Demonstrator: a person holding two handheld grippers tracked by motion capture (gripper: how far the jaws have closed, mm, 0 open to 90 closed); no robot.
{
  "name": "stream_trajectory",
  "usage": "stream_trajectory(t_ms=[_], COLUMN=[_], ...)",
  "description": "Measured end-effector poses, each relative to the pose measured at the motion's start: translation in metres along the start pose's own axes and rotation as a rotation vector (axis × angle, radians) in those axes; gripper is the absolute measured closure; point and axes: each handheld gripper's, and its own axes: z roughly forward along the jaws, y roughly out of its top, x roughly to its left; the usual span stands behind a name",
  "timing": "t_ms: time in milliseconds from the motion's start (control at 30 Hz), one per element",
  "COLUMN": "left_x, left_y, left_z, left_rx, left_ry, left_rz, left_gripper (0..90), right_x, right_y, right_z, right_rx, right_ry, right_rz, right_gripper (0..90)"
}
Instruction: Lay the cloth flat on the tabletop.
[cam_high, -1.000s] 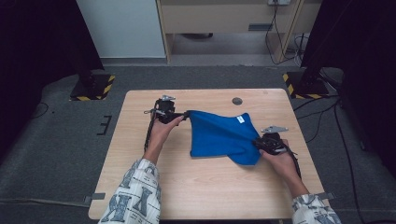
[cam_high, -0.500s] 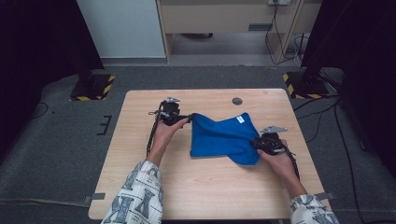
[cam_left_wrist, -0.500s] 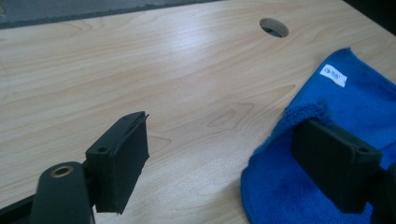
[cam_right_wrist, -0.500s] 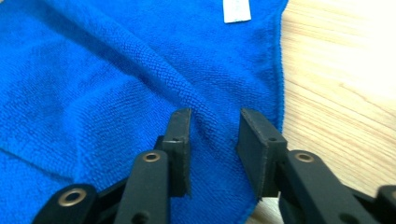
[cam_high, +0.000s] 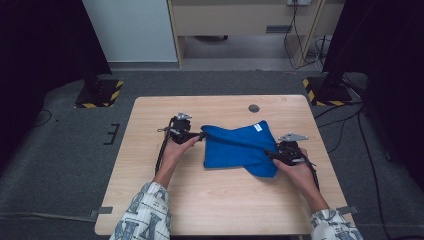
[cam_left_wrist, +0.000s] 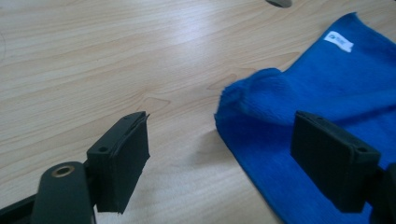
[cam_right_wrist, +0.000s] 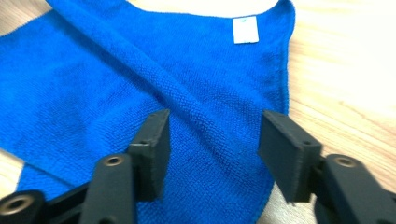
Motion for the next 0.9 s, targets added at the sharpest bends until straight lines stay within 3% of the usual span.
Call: stream_trajectory(t_ms=[167, 300, 700, 800, 900], left_x=[-0.011, -0.017, -0.033, -0.039, -0.045], left_y=[-0.012, -0.022, -0.048, -0.055, -0.061], left_z=[-0.017, -0.026, -0.051, -0.053, -0.057], left_rx=[-0.029, -0.035, -0.043, -0.022, -0.010], left_ry=[-0.017, -0.031, -0.061, -0.039, -0.053], left_rz=[0.019, 0.049, 0.081, 0.114, 0.133], left_gripper=[18.8, 18.3, 17.3, 14.7, 13.2], right_x=[0.006, 0.012, 0.029, 0.029, 0.031], right_y=[0.005, 0.007, -0.014, -0.020, -0.026], right_z=[-0.013, -0.021, -0.044, -0.051, -0.057], right_rx=[-0.026, -0.036, -0.072, -0.087, -0.080], right_ry=[0.016, 0.054, 0.100, 0.106, 0.110], right_rz=[-0.019, -0.027, -0.069, -0.062, -0.062], right_gripper=[34.4, 30.0, 47.9, 51.1, 53.1])
